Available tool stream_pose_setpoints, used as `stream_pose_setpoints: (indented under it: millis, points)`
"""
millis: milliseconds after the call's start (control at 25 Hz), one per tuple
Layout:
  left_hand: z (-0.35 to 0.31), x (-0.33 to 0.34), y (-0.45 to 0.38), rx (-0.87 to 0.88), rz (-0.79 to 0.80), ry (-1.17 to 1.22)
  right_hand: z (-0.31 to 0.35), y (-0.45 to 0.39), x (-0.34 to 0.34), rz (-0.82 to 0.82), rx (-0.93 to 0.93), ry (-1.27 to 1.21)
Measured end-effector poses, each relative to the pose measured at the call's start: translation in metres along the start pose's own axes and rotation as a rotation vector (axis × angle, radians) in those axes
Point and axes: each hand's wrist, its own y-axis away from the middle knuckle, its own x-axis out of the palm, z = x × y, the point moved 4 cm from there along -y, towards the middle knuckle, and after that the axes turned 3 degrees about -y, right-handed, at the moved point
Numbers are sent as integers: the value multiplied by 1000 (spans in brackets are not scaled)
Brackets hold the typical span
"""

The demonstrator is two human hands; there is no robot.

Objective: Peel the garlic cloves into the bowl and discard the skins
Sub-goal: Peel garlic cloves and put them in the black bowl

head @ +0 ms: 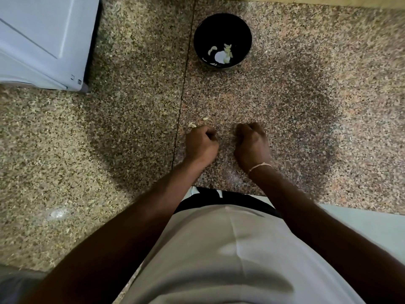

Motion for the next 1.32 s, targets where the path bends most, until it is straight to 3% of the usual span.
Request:
stream_pose_setpoints:
  millis: [120, 240, 320, 520, 800, 880, 1040, 1320]
  points:
    - [-7, 6, 2, -1, 55, 53, 21, 0, 12, 48, -82, -8]
    - [-2, -1, 2, -42, 23, 71, 19, -7, 8, 6, -26, -68]
    - [7, -6, 2, -77, 3, 78, 5, -7, 1, -32, 20, -21]
    - [11, -9, 2, -103, 5, 72, 10, 2, 12, -2, -78, 123]
    - [17, -8, 2, -131, 21, 139, 6, -19, 3, 50, -40, -137]
    - [20, -8, 3, -139, 10, 151, 7, -18, -2, 63, -181, -36]
    - [20, -8, 4, -137, -1, 172, 25, -5, 15, 298, -483, 285]
    - [24, -10, 5, -125, -16, 179, 17, 6, 20, 329, -655, 473]
